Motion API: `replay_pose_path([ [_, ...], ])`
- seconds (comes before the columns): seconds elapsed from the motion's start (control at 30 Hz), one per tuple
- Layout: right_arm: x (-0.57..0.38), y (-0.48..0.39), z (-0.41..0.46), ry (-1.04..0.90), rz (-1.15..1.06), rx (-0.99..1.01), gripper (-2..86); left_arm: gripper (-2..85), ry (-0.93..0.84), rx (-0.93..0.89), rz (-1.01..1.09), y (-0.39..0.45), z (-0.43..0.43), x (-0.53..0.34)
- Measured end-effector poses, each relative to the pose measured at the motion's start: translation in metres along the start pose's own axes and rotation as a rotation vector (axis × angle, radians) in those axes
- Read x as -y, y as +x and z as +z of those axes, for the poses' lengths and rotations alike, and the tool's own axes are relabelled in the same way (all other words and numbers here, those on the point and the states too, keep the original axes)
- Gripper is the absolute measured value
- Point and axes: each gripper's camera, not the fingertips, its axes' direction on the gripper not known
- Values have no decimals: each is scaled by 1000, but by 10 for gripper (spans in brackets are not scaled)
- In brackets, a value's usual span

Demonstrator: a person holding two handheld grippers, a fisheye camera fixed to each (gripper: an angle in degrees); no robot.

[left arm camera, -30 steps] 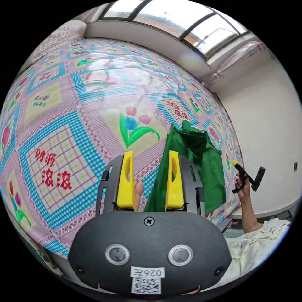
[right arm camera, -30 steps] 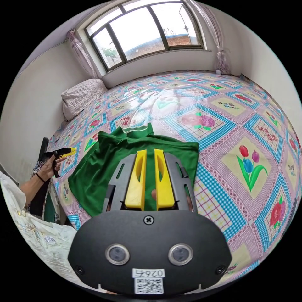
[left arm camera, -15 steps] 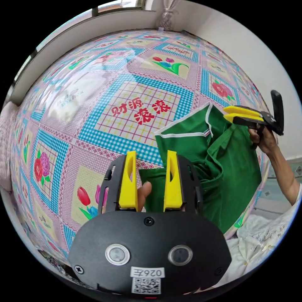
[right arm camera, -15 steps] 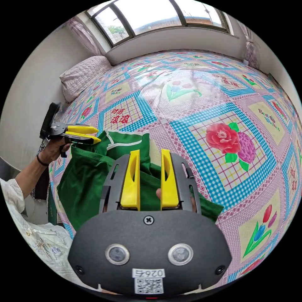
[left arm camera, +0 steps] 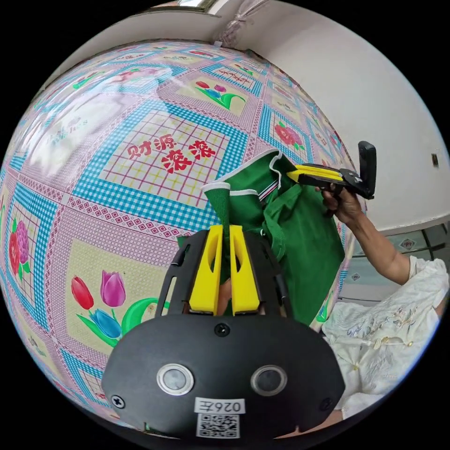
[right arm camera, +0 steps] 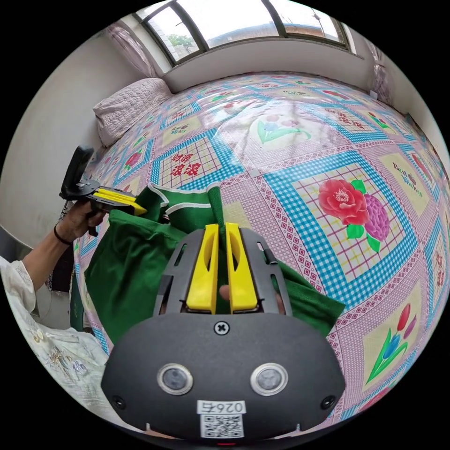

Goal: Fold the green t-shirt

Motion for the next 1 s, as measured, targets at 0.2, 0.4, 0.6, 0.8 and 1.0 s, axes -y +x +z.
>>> replay_pose_path([
  [0.2, -71, -60, -134, 283, -52, 53, -13, 7, 317, -94, 133, 68, -98, -60],
  [0.4, -147, -171, -317, 668, -225, -42, -13, 5, 650, 70, 456, 216, -235, -130],
  [0.6, -238, -289, -447, 946, -377, -278, -13, 5, 863, 306, 715, 362, -326, -219],
  [0.8, -313, -380, -514, 1105, -480, -528, -13, 5, 994, 458, 782, 462, -369, -288],
  [1.0, -364, -445, -575, 1215, -531, -694, -14, 5, 1082, 542, 865, 538, -404, -338],
])
